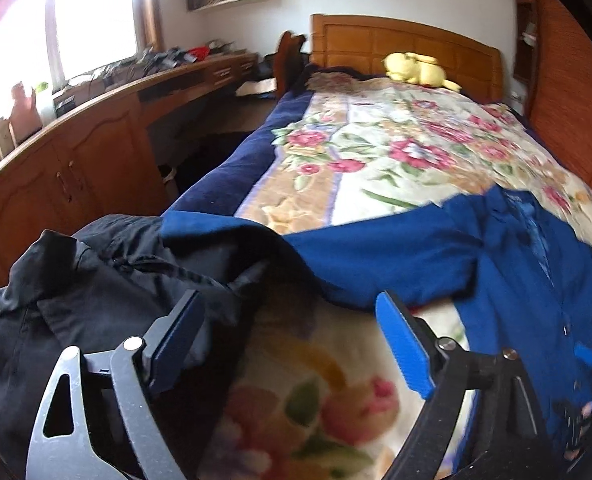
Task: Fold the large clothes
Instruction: 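Move the left tool to the jacket sleeve cuff and close on it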
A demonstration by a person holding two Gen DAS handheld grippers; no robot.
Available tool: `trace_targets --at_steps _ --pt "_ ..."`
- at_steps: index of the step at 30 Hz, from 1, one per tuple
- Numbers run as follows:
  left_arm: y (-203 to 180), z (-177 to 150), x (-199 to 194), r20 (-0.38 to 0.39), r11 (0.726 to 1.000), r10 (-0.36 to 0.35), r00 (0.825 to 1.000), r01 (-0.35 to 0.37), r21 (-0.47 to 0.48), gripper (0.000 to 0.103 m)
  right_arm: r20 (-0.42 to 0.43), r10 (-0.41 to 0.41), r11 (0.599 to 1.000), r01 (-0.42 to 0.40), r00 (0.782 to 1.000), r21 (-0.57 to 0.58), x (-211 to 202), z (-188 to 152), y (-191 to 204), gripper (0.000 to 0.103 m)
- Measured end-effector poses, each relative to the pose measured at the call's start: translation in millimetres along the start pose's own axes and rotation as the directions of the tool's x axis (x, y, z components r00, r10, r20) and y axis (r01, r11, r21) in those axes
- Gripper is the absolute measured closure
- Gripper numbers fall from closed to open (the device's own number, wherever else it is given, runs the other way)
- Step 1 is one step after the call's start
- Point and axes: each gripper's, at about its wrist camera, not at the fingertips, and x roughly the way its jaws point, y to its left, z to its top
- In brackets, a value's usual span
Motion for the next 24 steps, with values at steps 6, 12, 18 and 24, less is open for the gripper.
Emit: trace_targets --at_steps 6,12,18,24 --pt "42 34 38 -0.055 0.993 0.04 0.998 -0.045 -0.107 0.022 -0.007 -0.017 1.0 0.017 1.0 -0.024 3 1 3 0.0" --pt "73 50 70 -0.126 0.972 0.056 0.991 -0.083 -0.218 0.024 -0.019 -0.032 0.999 0.031 0.999 -0.038 20 4 12 0.0" --pt "79 45 98 -0.208 0.96 0.055 0.977 -0.109 -0.258 0.039 -0.034 -0.027 0.999 0.026 0.999 -0.033 23 5 12 0.0" --pt "79 51 105 -0.183 0.969 0.041 0.982 -0.084 -0.232 0.083 -0.028 -0.028 0.999 0.027 0.999 -0.037 22 6 12 0.0"
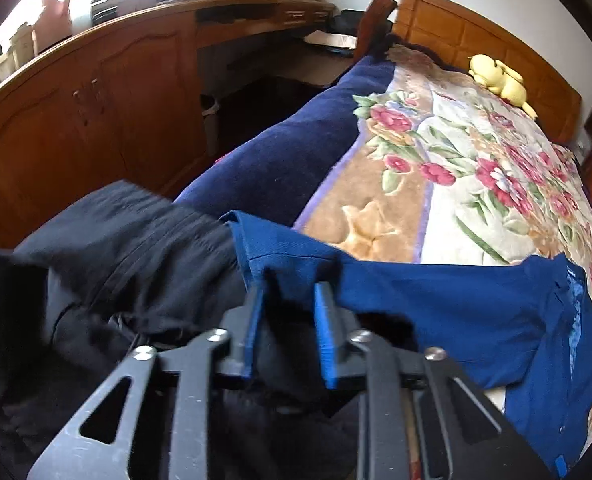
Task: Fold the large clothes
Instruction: 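Move the left tool to the jacket sleeve cuff and close on it, then lift the sleeve with the left tool and lay it across the jacket front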
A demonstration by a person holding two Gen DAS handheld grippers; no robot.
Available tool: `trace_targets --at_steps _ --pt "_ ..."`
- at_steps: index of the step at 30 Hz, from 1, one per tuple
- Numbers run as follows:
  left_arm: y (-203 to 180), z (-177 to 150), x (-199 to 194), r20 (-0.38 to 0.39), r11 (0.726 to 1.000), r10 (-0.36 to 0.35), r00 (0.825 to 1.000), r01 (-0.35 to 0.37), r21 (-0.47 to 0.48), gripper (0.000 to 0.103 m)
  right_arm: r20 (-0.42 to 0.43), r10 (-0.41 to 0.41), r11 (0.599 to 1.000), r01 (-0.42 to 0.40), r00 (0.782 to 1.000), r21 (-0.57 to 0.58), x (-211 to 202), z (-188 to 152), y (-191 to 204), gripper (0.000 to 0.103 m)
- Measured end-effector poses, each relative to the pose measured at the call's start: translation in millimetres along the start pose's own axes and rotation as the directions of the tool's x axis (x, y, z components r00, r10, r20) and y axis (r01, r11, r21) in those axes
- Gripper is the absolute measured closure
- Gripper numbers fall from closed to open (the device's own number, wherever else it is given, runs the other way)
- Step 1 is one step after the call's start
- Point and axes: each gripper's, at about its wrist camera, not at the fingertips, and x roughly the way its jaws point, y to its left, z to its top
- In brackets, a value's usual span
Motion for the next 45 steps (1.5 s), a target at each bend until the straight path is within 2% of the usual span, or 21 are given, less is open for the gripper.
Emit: trace_targets --at_steps 2,6,11,13,17,22,24,27,34,37,41,43,45 --pt "-5 4 -3 0.018 1.0 0.003 1.0 -0.003 0.022 0.091 0.003 -0.001 1.0 0.001 1.0 -0.002 -1 -1 0 0.0" --pt "-35 8 -25 0.079 0.996 -0.01 0.997 0.003 0.09 0.093 0.008 -0.001 1.0 0.001 1.0 -0.006 -3 -1 0 0.0" --pt "-90 -1 -61 0.128 0.978 -0.084 0.988 0.057 0.2 0.094 0.02 -0.002 1.0 0.002 1.0 -0.004 -13 0 -5 0.0" --pt "-119 -9 -75 0.136 0.965 -0.14 0.981 0.104 0.243 0.094 0.031 -0.015 1.0 0.015 0.999 -0.007 -18 1 -6 0.0" --pt "-169 -32 -105 0.14 0.925 -0.251 0.958 0.195 0.326 0.094 0.059 -0.042 0.999 0.043 0.997 -0.012 -31 3 -13 0.0" --pt "-223 -73 -135 0.1 0.854 -0.385 0.917 0.314 0.415 0.094 0.086 -0.079 0.997 0.079 0.993 -0.001 -41 4 -22 0.0" --pt "-233 -88 -142 0.075 0.83 -0.427 0.901 0.358 0.427 0.094 0.092 -0.098 0.995 0.099 0.991 0.003 -45 4 -22 0.0" --pt "-245 -115 -149 0.049 0.803 -0.452 0.89 0.383 0.456 0.094 0.095 -0.116 0.993 0.115 0.989 0.016 -47 3 -24 0.0" --pt "-241 -161 -145 0.041 0.797 -0.4 0.916 0.325 0.508 0.094 0.079 -0.125 0.992 0.123 0.989 0.031 -41 1 -18 0.0" --pt "-231 -175 -143 0.037 0.802 -0.398 0.916 0.328 0.499 0.086 0.067 -0.122 0.992 0.121 0.99 0.025 -39 -1 -16 0.0" --pt "-208 -190 -141 0.064 0.816 -0.414 0.908 0.339 0.468 0.074 0.036 -0.123 0.992 0.122 0.992 0.016 -34 -4 -16 0.0" --pt "-200 -196 -139 0.075 0.82 -0.407 0.91 0.328 0.468 0.069 0.021 -0.139 0.99 0.139 0.99 0.004 -30 -3 -19 0.0" --pt "-192 -200 -137 0.08 0.826 -0.384 0.92 0.304 0.474 0.069 0.012 -0.146 0.989 0.146 0.989 -0.004 -28 -3 -17 0.0"
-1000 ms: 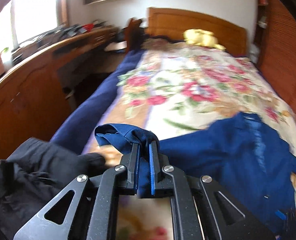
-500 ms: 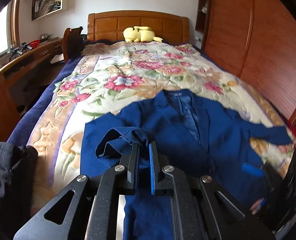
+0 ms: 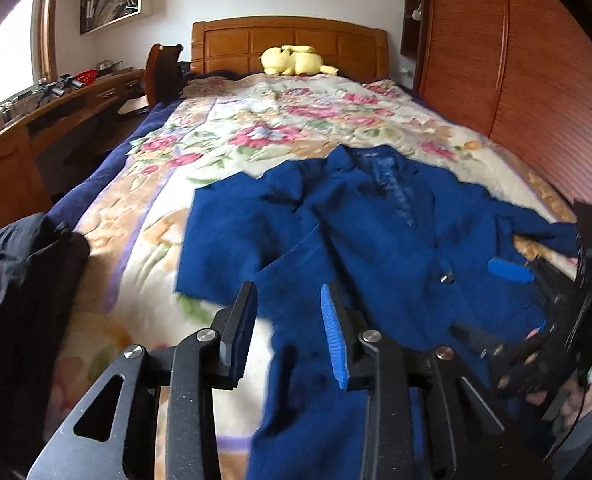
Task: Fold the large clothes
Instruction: 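Lift the sleeve with the left tool and lay it across the jacket front, then grasp the other sleeve cuff with the right tool and lift it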
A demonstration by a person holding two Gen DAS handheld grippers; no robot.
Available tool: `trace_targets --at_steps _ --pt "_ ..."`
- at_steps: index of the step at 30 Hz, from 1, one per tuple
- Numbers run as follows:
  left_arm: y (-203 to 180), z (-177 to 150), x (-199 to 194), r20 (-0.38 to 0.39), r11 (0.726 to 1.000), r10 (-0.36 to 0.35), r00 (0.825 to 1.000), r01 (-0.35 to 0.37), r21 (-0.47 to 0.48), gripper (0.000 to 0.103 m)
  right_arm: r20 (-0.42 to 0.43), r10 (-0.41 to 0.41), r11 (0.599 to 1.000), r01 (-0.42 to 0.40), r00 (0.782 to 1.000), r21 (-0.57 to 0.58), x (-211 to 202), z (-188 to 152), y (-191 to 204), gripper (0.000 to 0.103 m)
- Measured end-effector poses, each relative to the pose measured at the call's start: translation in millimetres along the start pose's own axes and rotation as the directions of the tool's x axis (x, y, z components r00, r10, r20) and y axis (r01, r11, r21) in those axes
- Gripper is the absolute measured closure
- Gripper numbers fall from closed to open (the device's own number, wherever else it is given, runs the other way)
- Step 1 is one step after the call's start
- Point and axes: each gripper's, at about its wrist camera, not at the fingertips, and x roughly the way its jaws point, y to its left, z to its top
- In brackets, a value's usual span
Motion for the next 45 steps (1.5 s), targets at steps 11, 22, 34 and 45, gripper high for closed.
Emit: trace_targets --at_steps 11,22,34,45 --pt "41 -19 -38 0.07 1.0 0.007 0.998 -0.007 -0.003 0.025 -0.007 -0.04 0.997 0.04 0.999 -0.062 -6 17 31 0.0" --pt "88 -37 -68 0.098 0.997 0.047 0.994 -0.041 -0.068 0.024 -0.13 0.06 0.981 -0.082 0.99 -0.173 47 45 88 0.013" --pt "109 -53 -79 0.111 0.995 0.035 0.993 -0.025 -0.092 0.024 -0.323 0.036 0.971 -0.11 0.946 -0.213 111 64 95 0.062" --pt "101 -59 -80 0.11 0.998 -0.001 0.994 0.009 -0.065 0.024 -0.195 0.028 0.988 -0.057 0.98 -0.146 63 83 63 0.095"
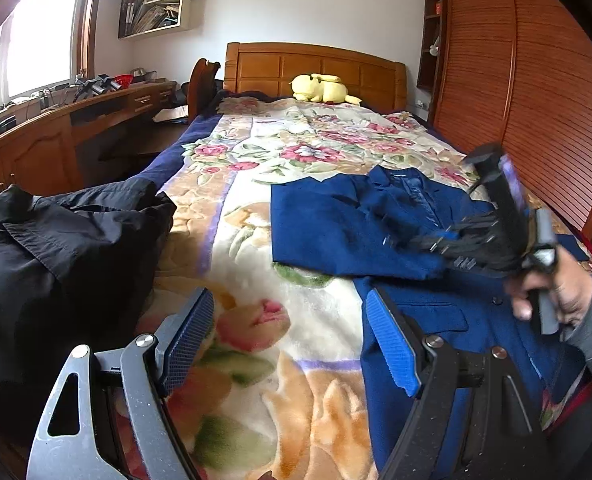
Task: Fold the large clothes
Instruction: 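Grasp the other sleeve cuff with the right tool and lift it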
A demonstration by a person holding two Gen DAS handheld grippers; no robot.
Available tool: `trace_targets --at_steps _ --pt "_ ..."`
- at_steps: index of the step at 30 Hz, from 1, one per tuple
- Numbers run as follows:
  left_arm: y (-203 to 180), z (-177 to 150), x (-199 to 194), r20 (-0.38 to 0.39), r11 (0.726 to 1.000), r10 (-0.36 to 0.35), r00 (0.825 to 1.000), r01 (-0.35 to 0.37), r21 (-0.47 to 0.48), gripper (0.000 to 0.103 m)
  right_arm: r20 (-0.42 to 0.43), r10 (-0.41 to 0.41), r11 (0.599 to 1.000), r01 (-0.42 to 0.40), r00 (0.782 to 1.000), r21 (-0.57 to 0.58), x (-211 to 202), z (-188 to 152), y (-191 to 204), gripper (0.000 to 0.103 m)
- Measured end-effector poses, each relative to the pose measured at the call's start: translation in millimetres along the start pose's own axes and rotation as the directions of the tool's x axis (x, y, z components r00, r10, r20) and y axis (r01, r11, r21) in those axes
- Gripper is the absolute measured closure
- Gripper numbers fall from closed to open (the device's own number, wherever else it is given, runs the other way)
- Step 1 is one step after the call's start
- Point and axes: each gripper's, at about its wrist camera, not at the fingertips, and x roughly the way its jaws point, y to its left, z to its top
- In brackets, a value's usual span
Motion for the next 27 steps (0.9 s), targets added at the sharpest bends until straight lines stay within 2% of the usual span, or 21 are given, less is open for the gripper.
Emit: trace_targets --at_steps 6,16,23,27 --pt "-12 0 1 -0.003 1.0 -0.01 1.0 0.011 0.024 0.024 0.132 -0.042 0.996 0.031 0.99 0.085 -65 -22 -25 0.097" --pt "-35 2 3 -0.002 0.998 -0.043 0.999 0.043 0.055 0.024 0.192 -0.101 0.988 0.076 0.976 0.134 -128 -63 -29 0.097" --pt "-51 10 9 -0.006 0.996 -0.063 0.998 0.064 0.07 0.024 0.24 -0.245 0.957 0.195 0.939 0.215 -174 -88 -38 0.097" --pt "-64 16 12 -0.001 0.994 -0.084 0.996 0.084 0.072 0.024 0.223 -0.316 0.931 0.257 0.922 0.258 -190 -108 -45 0.097"
